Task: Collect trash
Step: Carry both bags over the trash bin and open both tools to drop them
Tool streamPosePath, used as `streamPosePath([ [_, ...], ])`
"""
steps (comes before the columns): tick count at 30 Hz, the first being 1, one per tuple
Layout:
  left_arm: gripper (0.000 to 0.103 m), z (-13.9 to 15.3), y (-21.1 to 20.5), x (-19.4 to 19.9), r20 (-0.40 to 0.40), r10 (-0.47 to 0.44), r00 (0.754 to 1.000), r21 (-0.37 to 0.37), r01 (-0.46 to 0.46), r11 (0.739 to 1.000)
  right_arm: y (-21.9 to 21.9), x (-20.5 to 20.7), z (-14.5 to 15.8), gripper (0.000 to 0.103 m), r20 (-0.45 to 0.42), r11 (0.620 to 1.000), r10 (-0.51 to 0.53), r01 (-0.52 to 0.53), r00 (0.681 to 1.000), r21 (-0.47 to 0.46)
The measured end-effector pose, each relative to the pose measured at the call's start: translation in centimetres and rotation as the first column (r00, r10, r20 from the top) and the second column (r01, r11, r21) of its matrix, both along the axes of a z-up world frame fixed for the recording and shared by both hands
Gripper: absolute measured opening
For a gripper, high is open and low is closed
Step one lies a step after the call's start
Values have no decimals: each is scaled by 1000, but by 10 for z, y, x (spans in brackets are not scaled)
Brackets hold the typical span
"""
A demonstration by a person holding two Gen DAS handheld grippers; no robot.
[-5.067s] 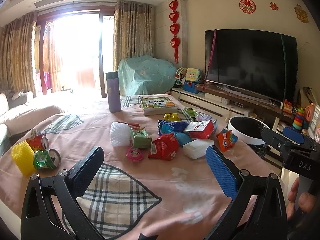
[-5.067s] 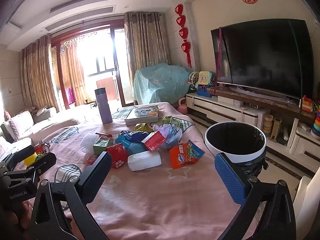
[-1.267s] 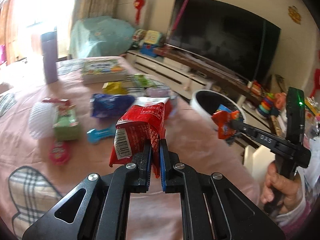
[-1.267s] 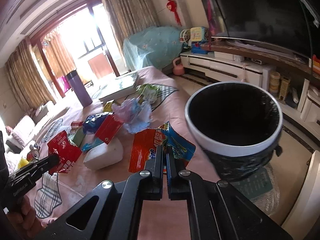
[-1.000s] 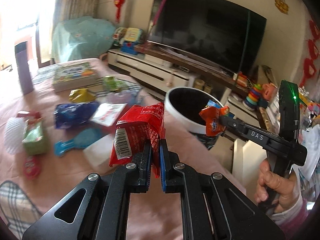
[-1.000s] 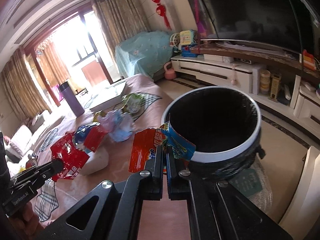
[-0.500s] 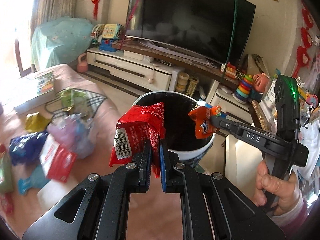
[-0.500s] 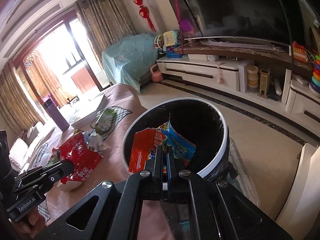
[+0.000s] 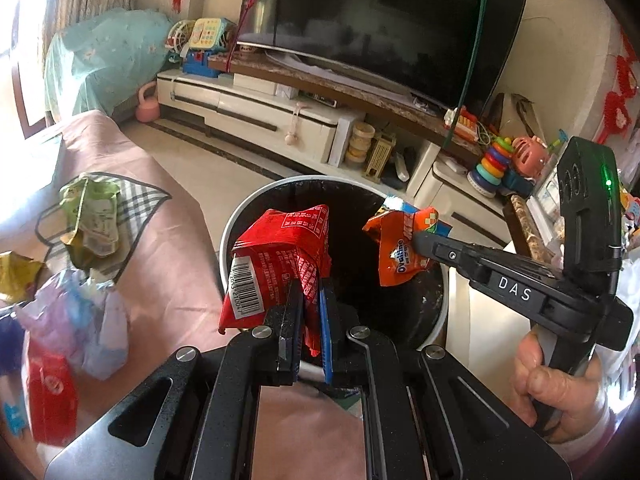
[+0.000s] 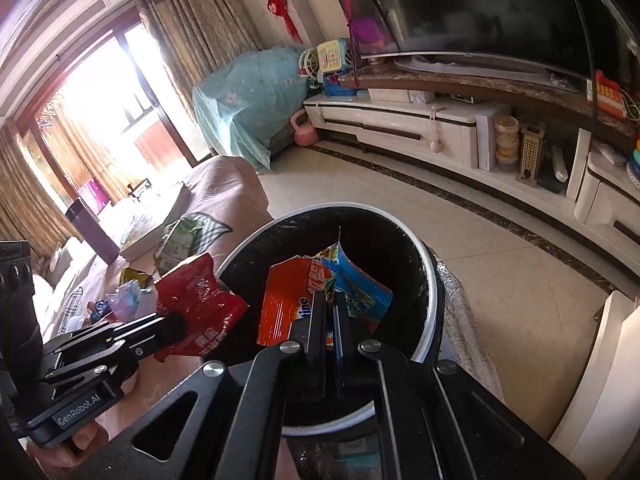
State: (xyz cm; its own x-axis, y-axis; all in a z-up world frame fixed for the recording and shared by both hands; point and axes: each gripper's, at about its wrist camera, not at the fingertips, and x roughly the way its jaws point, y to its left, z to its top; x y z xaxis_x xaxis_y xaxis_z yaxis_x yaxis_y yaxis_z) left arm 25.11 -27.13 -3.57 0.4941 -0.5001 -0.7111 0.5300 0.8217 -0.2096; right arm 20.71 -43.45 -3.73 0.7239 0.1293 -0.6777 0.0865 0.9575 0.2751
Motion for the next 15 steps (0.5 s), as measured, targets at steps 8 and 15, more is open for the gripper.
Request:
streamPosePath([
  [8, 50, 2, 4, -1, 13, 12, 1000, 8, -12, 1000, -7, 6, -9, 24, -24, 1000, -10, 11, 1000, 28],
  [15, 54, 4, 30, -21, 21, 44, 999, -11, -43, 999, 0, -8, -3, 55, 6, 999, -22, 21, 1000, 32],
])
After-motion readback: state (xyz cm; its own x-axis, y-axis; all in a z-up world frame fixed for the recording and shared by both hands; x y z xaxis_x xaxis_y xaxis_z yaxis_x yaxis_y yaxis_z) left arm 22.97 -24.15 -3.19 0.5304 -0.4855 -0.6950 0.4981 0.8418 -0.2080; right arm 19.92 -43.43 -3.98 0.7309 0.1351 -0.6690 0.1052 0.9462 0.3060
